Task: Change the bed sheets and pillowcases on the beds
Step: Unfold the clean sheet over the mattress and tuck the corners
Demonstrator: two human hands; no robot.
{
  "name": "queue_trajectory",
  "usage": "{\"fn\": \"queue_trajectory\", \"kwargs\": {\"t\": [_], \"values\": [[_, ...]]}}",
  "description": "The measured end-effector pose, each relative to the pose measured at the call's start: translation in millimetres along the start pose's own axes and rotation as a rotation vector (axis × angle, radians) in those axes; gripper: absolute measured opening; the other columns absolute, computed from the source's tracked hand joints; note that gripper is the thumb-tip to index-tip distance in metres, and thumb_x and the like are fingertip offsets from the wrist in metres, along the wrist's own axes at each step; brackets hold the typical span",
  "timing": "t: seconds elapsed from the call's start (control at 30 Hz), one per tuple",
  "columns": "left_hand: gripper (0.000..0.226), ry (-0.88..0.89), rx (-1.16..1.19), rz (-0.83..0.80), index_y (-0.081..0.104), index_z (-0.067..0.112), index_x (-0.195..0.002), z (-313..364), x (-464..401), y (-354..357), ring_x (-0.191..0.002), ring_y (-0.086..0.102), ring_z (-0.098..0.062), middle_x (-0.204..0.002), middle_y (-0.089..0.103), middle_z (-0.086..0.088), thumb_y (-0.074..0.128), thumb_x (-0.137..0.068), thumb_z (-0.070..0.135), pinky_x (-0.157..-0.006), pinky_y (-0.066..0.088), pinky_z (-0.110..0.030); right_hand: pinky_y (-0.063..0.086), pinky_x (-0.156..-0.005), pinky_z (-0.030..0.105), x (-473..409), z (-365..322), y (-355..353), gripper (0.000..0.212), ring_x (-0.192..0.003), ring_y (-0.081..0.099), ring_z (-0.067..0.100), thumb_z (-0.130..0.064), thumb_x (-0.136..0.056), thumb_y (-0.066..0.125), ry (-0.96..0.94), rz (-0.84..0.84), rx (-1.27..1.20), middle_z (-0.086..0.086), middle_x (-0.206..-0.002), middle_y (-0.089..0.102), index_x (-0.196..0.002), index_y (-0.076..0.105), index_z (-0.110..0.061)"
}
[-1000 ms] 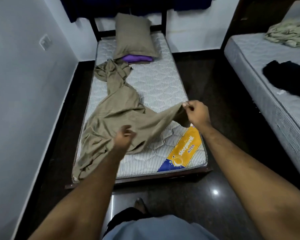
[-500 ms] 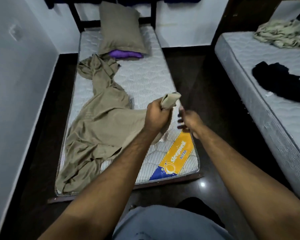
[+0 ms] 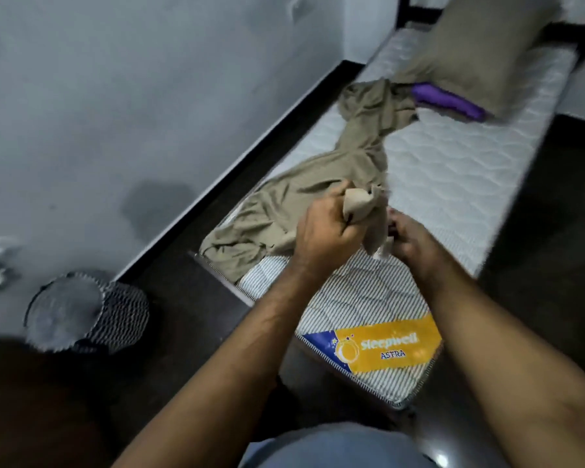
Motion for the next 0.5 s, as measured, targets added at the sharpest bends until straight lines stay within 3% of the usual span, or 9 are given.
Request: {"fn": "queue_trajectory", "kwargs": {"t": [0.07,0.13,0.2,0.27,0.33,0.4,0.43,0.5], "values": [[0.034,-0.043,-0.057,0.054,0.071,0.011,-0.087,9,15,-10,-0.069,0.067,-0.02,-0.075,0.069,0.001,0.062,-0.084,0.043,-0.059,0.051,-0.043,0.045,-0.037,0.017,3,-25,-1,0.038,-0.051,0.063,0.016,-0.014,-0.104,0.041,-0.01,-0.001,-0.074,0.002,-0.052,0.066,-0.073,0.064,-0.014],[0.045,-0.023,-0.166,0.057,0.075,0.014,-0.089,16,33,-16,-0.065,0.066,-0.018,-0.072,0.07,0.001,0.053,-0.086,0.054,-0.056,0.05,-0.042,0.05,-0.044,0.02,10,-55,-10,0.017,-0.069,0.065,0.023,-0.003,-0.085,0.053,-0.194,0.029,-0.205,0.007,-0.066,0.07,-0.078,0.06,-0.018],[0.046,0.066,-0.377,0.009,0.076,0.023,-0.099,23,52,-16,-0.066,0.066,-0.016,-0.074,0.071,0.004,0.047,-0.088,0.057,-0.054,0.048,-0.034,0.055,-0.058,0.025,19,-85,-34,0.028,-0.079,0.07,0.022,-0.002,-0.061,0.06,-0.455,0.15,-0.339,0.012,-0.084,0.068,-0.086,0.061,-0.016],[0.051,0.106,-0.589,-0.085,0.072,0.03,-0.11,23,66,-11,-0.068,0.069,-0.014,-0.077,0.073,0.007,0.049,-0.087,0.069,-0.054,0.043,-0.025,0.053,-0.067,0.018,53,-115,-62,0.026,-0.072,0.066,0.004,0.005,-0.078,0.052,-0.76,0.353,-0.375,0.004,-0.087,0.065,-0.097,0.065,-0.007],[0.059,0.041,-0.756,-0.275,0.065,0.037,-0.121,22,84,9,-0.077,0.071,-0.015,-0.084,0.075,0.01,0.056,-0.081,0.079,-0.058,0.046,-0.025,0.049,-0.085,0.012,95,-136,-92,0.032,-0.087,0.064,0.001,0.007,-0.09,0.044,-1.022,0.613,-0.251,0.002,-0.1,0.066,-0.112,0.066,-0.001],[0.057,-0.072,-0.772,-0.47,0.056,0.043,-0.131,20,109,40,-0.095,0.069,-0.024,-0.1,0.075,0.007,0.064,-0.082,0.071,-0.069,0.048,-0.031,0.044,-0.094,0.012,124,-135,-127,0.037,-0.099,0.061,-0.002,0.006,-0.091,0.042,-1.217,0.731,-0.04,0.004,-0.109,0.063,-0.118,0.064,-0.005],[0.052,-0.115,-0.758,-0.529,0.055,0.043,-0.133,18,119,54,-0.103,0.067,-0.027,-0.107,0.074,0.003,0.066,-0.086,0.061,-0.073,0.048,-0.033,0.044,-0.093,0.012,125,-123,-143,0.036,-0.099,0.06,0.0,0.005,-0.092,0.043,-1.208,0.727,0.079,0.006,-0.111,0.06,-0.12,0.063,-0.004],[0.041,-0.16,-0.693,-0.596,0.06,0.041,-0.13,17,143,88,-0.113,0.063,-0.028,-0.118,0.071,0.0,0.064,-0.089,0.041,-0.08,0.048,-0.035,0.047,-0.091,0.018,122,-84,-180,0.033,-0.105,0.062,0.02,0.003,-0.09,0.045,-0.978,0.732,0.212,0.017,-0.113,0.062,-0.116,0.064,0.005]]}}
Point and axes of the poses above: each hand's wrist, its own x-axis away from the middle knuckle, its own y-axis out of the palm, z = x × y, the point moved 3 cm from there along -x, towards the middle knuckle
